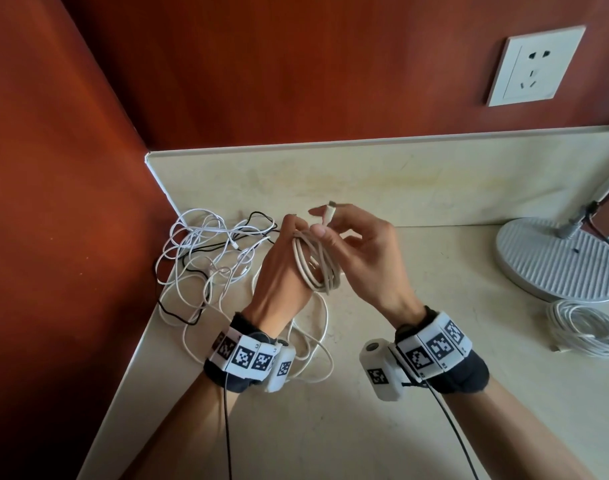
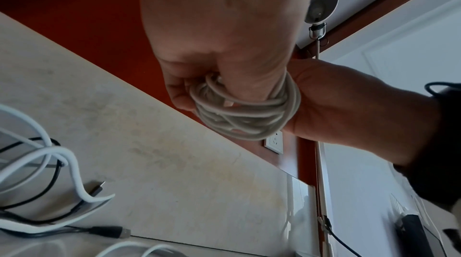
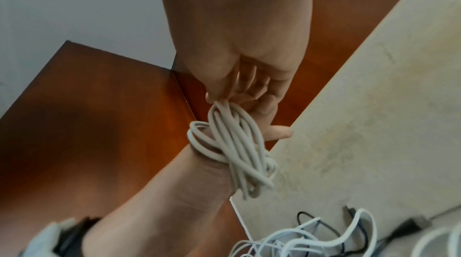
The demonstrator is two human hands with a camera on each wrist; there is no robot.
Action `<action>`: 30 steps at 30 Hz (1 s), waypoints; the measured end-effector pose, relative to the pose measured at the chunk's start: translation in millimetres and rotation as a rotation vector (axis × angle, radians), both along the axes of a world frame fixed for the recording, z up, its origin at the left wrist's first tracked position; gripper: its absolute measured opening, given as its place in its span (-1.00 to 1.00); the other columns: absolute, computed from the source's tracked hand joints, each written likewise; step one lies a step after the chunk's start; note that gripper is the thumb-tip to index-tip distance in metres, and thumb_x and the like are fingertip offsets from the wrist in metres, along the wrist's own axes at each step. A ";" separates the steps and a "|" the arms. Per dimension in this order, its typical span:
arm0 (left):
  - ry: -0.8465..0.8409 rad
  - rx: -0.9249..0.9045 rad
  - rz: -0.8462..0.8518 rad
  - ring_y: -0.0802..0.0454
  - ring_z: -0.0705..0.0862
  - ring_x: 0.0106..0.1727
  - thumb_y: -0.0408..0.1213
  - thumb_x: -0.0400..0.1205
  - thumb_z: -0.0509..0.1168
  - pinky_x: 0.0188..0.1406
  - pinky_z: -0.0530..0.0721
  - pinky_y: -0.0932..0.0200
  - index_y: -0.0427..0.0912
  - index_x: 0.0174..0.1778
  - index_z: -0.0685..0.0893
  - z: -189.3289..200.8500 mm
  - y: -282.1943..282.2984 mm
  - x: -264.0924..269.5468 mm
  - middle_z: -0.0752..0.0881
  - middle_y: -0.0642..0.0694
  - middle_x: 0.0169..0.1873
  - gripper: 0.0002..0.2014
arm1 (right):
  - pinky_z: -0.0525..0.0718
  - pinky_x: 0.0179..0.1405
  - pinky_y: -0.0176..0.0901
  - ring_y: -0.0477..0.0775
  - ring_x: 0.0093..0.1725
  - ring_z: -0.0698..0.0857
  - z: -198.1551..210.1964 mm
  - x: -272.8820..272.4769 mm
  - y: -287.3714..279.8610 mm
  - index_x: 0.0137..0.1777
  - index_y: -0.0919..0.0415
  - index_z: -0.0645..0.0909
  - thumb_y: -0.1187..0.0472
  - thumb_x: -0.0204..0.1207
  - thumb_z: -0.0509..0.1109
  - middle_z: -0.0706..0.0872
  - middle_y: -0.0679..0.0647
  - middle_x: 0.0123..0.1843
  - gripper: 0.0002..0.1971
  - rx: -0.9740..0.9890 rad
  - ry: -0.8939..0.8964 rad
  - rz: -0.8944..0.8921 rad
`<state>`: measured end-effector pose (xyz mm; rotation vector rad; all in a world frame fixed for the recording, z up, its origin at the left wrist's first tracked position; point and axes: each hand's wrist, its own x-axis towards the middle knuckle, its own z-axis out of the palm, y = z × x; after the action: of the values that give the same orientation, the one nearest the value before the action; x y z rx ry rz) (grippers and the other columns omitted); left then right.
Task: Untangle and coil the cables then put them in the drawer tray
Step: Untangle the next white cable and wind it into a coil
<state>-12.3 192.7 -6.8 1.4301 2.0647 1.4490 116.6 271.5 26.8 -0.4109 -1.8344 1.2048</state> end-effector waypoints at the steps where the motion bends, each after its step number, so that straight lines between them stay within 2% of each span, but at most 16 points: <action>1: 0.001 -0.001 0.007 0.04 0.78 -0.13 -0.05 0.57 0.54 -0.21 0.72 -0.19 0.00 0.13 0.42 2.3 -1.7 1.6 0.74 0.05 -0.12 -0.57 | 0.80 -0.18 0.12 0.06 -0.11 0.81 -0.7 -1.5 -0.5 0.31 0.14 0.71 0.13 0.66 0.54 0.81 0.03 -0.13 -0.73 -0.047 0.021 -0.004; 3: 0.000 -0.017 0.046 0.10 0.76 -0.23 -0.01 0.60 0.53 -0.32 0.67 -0.03 0.04 0.14 0.40 4.5 -2.9 2.2 0.75 0.07 -0.18 -0.58 | 0.77 -0.19 0.14 0.25 -0.21 0.79 -2.7 -4.7 -2.3 0.42 0.18 0.57 0.21 0.67 0.54 0.79 0.21 -0.21 -0.63 -0.157 0.071 -0.027; 5: 0.024 -0.030 0.084 0.15 0.70 -0.32 0.01 0.66 0.48 -0.44 0.52 0.19 0.04 0.10 0.40 4.4 -2.2 3.1 0.72 0.09 -0.23 -0.64 | 0.73 -0.23 0.14 0.33 -0.24 0.77 -5.2 -6.9 -4.5 0.34 0.18 0.54 0.30 0.67 0.51 0.78 0.30 -0.22 -0.69 -0.248 0.092 -0.067; 7: 0.079 -0.040 0.109 0.15 0.64 -0.32 -0.04 0.68 0.44 -0.49 0.40 0.29 0.02 0.07 0.41 3.1 -2.4 4.2 0.67 0.19 -0.18 -0.70 | 0.73 -0.26 0.09 0.21 -0.25 0.79 -9.6 -7.8 -4.6 0.14 0.16 0.66 0.34 0.67 0.46 0.79 0.19 -0.25 -0.88 -0.183 0.025 -0.127; 9: 0.113 -0.055 0.116 0.21 0.62 -0.31 -0.11 0.71 0.41 -0.49 0.40 0.34 0.02 0.05 0.42 1.1 -2.8 5.3 0.65 0.29 -0.17 -0.76 | 0.72 -0.25 -0.09 0.06 -0.21 0.78 -13.5 -7.5 -4.7 0.03 0.12 0.75 0.34 0.66 0.42 0.80 0.04 -0.23 -0.87 -0.100 -0.063 -0.155; 10: 0.093 -0.071 0.129 0.25 0.63 -0.33 -0.11 0.73 0.38 -0.50 0.41 0.36 0.04 0.03 0.41 1.1 -2.8 6.2 0.66 0.24 -0.24 -0.78 | 0.71 -0.23 -0.18 -0.02 -0.18 0.77 -13.5 -6.8 -5.2 0.03 0.11 0.78 0.34 0.67 0.41 0.81 -0.01 -0.19 -0.85 -0.072 -0.097 -0.160; 12: 0.020 -0.097 0.147 0.31 0.63 -0.37 -0.11 0.76 0.35 -0.50 0.43 0.40 0.05 0.00 0.40 -0.2 -2.3 6.5 0.68 0.12 -0.32 -0.79 | 0.70 -0.17 -0.27 -0.06 -0.07 0.77 -11.7 -2.6 -4.6 0.05 0.10 0.82 0.33 0.68 0.40 0.83 -0.06 -0.07 -0.82 -0.023 -0.148 -0.143; 15: 0.068 -0.098 0.135 0.27 0.65 -0.34 -0.03 0.72 0.43 -0.49 0.44 0.42 0.04 0.05 0.39 -0.4 -1.3 3.0 0.70 0.09 -0.26 -0.71 | 0.69 -0.17 -0.37 -0.09 -0.01 0.76 -8.7 5.3 -4.3 0.16 0.11 0.84 0.26 0.71 0.40 0.77 -0.04 0.04 -0.81 0.083 -0.199 -0.068; 17: 0.147 -0.112 0.122 0.24 0.67 -0.30 0.00 0.65 0.49 -0.47 0.45 0.43 0.02 0.10 0.38 -0.6 -0.9 -0.5 0.71 0.09 -0.21 -0.61 | 0.75 -0.12 -0.31 -0.11 -0.01 0.75 -10.4 7.2 -5.0 0.29 0.11 0.80 0.21 0.71 0.42 0.70 -0.02 0.08 -0.78 0.163 -0.245 -0.051; 19: 0.192 -0.131 0.108 0.25 0.67 -0.28 -0.06 0.62 0.50 -0.45 0.45 0.44 -0.01 0.12 0.35 -0.1 -1.0 -0.6 0.71 0.08 -0.17 -0.58 | 0.78 -0.06 -0.23 -0.11 -0.03 0.73 -12.7 5.8 -7.0 0.35 0.11 0.75 0.22 0.71 0.43 0.66 -0.01 0.11 -0.75 0.239 -0.290 -0.073; 23: 0.165 -0.135 0.145 0.33 0.64 -0.34 -0.12 0.66 0.45 -0.50 0.43 0.42 0.02 0.07 0.37 0.2 -1.4 0.7 0.65 0.11 -0.25 -0.67 | 0.63 -0.08 -0.39 -0.15 -0.08 0.69 -10.3 4.5 -11.1 0.24 0.16 0.79 0.28 0.71 0.46 0.72 -0.01 0.05 -0.83 0.290 -0.197 -0.143; 25: 0.164 -0.164 0.162 0.40 0.61 -0.34 -0.14 0.71 0.39 -0.50 0.45 0.46 0.04 -0.01 0.39 -2.1 1.8 -3.1 0.62 0.10 -0.28 -0.76 | 0.62 -0.05 -0.32 -0.08 -0.06 0.70 -9.4 5.8 -14.1 0.17 0.23 0.82 0.31 0.71 0.44 0.75 0.02 0.03 -0.85 0.328 -0.101 -0.192; 27: 0.288 -0.208 0.154 0.45 0.58 -0.25 -0.10 0.71 0.28 -0.47 0.45 0.47 0.05 -0.03 0.43 -2.3 5.8 -9.6 0.53 0.15 -0.22 -0.86 | 0.68 -0.02 -0.13 0.06 0.02 0.73 -10.2 6.4 -19.0 0.12 0.29 0.83 0.42 0.68 0.42 0.76 0.07 0.04 -0.84 0.402 -0.045 -0.220; 28: 0.356 -0.237 0.132 0.44 0.54 -0.17 -0.02 0.67 0.19 -0.43 0.44 0.46 0.04 -0.01 0.46 -3.2 6.6 -13.3 0.48 0.17 -0.18 -0.88 | 0.70 -0.01 -0.07 0.09 0.04 0.75 -10.7 6.7 -22.6 0.11 0.30 0.83 0.50 0.65 0.43 0.76 0.10 0.05 -0.81 0.432 -0.027 -0.216; 29: 0.421 -0.245 0.118 0.39 0.51 -0.11 0.06 0.63 0.09 -0.35 0.45 0.47 0.05 0.00 0.49 -4.5 8.3 -16.1 0.47 0.16 -0.14 -0.80 | 0.71 -0.02 -0.06 0.09 0.06 0.76 -10.3 7.1 -25.8 0.09 0.31 0.83 0.57 0.62 0.44 0.76 0.11 0.06 -0.78 0.444 -0.002 -0.201; 30: 0.457 -0.252 0.108 0.31 0.51 -0.09 0.08 0.62 0.05 -0.24 0.50 0.44 0.12 0.00 0.50 -5.8 9.3 -18.2 0.48 0.15 -0.10 -0.80 | 0.72 -0.02 -0.09 0.06 0.08 0.76 -9.2 8.4 -27.8 0.08 0.33 0.84 0.62 0.59 0.44 0.76 0.13 0.06 -0.75 0.443 0.029 -0.181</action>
<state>-30.5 201.9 -12.6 1.6790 2.5183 0.9057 125.0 243.7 17.6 -0.2968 -1.9260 0.6530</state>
